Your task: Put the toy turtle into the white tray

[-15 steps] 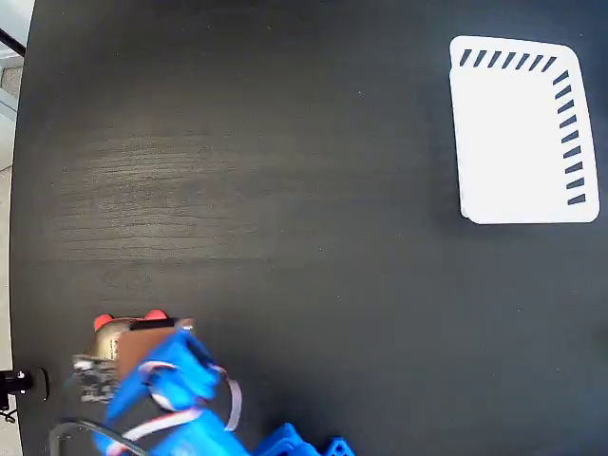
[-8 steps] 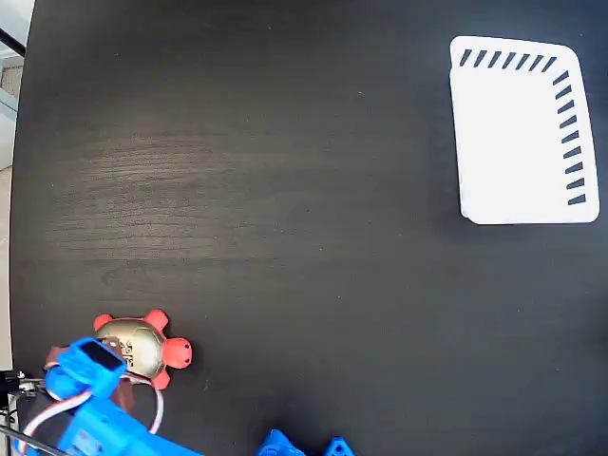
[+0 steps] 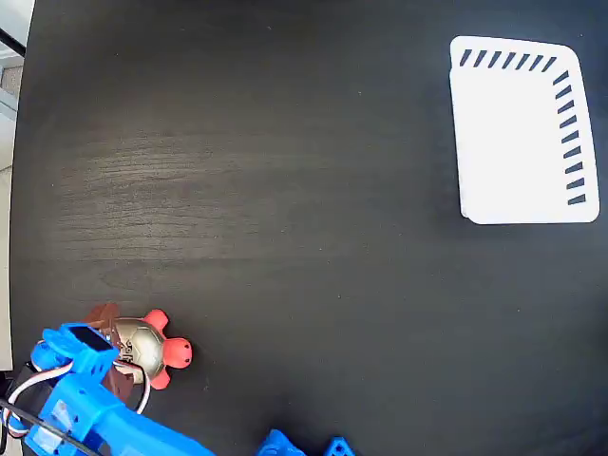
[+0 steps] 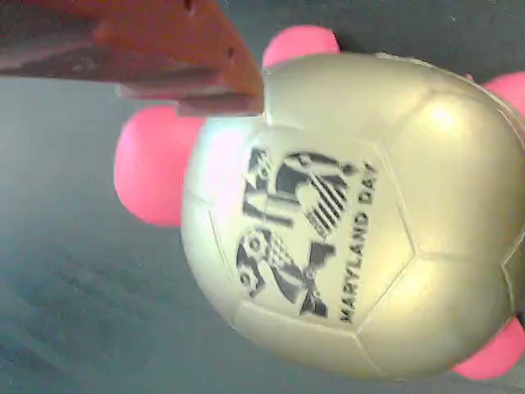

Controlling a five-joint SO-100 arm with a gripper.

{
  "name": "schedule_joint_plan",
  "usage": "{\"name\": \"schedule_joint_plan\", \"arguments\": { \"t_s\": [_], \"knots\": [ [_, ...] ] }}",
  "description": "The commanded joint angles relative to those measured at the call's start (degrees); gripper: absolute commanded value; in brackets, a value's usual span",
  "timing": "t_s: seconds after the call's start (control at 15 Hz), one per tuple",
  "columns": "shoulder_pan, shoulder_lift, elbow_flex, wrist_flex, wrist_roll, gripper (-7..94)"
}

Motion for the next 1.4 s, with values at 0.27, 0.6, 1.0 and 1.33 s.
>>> {"name": "schedule_joint_plan", "arguments": {
  "t_s": [0.27,0.6,1.0,1.33],
  "knots": [
    [-6.1,1.1,-2.3,0.6,4.8,56],
    [-6.0,-1.0,1.0,-4.0,7.6,62],
    [-2.6,-3.7,3.5,-6.5,7.6,62],
    [-2.9,-5.0,6.9,-10.6,7.6,62]
  ]
}}
